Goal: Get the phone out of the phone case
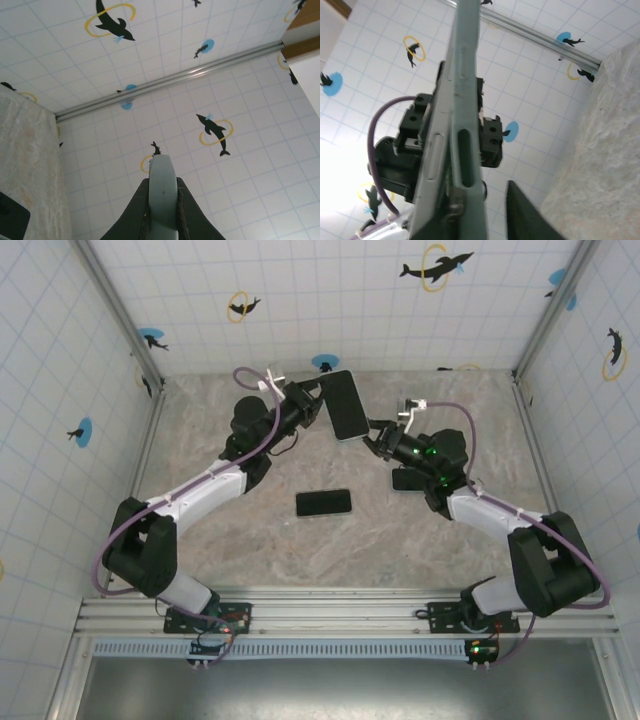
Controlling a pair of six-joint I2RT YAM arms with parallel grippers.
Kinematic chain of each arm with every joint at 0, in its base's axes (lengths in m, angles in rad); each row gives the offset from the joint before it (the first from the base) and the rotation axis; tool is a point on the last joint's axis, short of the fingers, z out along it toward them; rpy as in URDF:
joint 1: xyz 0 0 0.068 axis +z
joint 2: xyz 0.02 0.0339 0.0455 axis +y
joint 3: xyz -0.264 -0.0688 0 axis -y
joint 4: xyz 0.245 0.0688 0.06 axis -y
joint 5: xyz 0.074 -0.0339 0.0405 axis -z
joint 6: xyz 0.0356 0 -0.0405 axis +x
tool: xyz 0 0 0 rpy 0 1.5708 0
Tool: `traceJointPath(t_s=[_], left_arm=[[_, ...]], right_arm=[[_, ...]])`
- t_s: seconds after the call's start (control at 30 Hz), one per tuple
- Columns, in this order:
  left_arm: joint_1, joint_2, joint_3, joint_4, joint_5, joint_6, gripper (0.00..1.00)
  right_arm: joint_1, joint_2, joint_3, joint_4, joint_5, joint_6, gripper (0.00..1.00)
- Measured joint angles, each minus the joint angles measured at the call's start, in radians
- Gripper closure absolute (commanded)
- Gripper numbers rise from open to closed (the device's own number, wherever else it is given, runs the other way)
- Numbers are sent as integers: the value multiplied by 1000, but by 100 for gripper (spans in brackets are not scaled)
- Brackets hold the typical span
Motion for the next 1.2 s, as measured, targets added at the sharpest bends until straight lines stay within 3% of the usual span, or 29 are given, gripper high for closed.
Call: traceJointPath(t_s=[0.1,0.47,0.63,0.9,1.2], left_arm=[[0,2,-3,-10,-13,-15,92],[-1,6,-3,-41,-37,-21,50],[-1,10,-3,-66,-41,-35,39],[-10,-15,-32,-121,-75,-49,37],[-127,-127,-85,-173,-178,-72,39]], right_arm=[[0,1,-15,42,16,48,92],[-1,17,-26,114,39,129,99],[-13,40,-27,126,60,154,100],[-39,79,-27,165,124,164,100],[-44,190,30,218,193,164,100]])
